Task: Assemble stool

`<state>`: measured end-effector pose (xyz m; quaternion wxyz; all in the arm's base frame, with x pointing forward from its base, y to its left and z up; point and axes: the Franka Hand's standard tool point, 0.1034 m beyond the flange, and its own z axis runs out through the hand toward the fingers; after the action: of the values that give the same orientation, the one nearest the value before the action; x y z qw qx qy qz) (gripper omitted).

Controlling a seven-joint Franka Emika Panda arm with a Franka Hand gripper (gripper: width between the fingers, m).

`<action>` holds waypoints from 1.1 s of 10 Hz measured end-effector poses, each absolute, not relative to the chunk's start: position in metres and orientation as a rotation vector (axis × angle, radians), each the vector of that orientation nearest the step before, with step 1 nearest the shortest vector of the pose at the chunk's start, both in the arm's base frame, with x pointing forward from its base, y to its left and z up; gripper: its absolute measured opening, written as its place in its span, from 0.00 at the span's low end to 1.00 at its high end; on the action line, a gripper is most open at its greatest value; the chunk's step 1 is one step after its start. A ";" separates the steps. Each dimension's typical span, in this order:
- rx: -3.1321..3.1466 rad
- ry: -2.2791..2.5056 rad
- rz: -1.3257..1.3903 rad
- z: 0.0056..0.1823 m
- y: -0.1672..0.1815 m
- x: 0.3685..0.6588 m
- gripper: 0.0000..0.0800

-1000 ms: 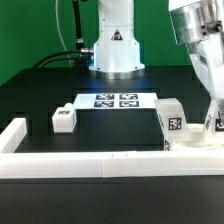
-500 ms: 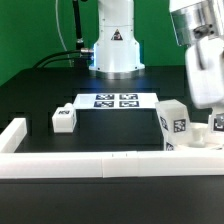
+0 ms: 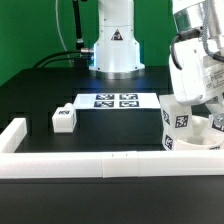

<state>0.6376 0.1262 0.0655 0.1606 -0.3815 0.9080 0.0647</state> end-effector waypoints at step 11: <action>-1.906 2.029 0.077 0.097 0.138 0.641 0.81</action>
Offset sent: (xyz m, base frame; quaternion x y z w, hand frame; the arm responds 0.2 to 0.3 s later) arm 0.0000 0.0000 0.0000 0.0000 0.0000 0.0000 1.0000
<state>0.6412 0.1381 0.0974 0.1774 -0.6735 0.7171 0.0271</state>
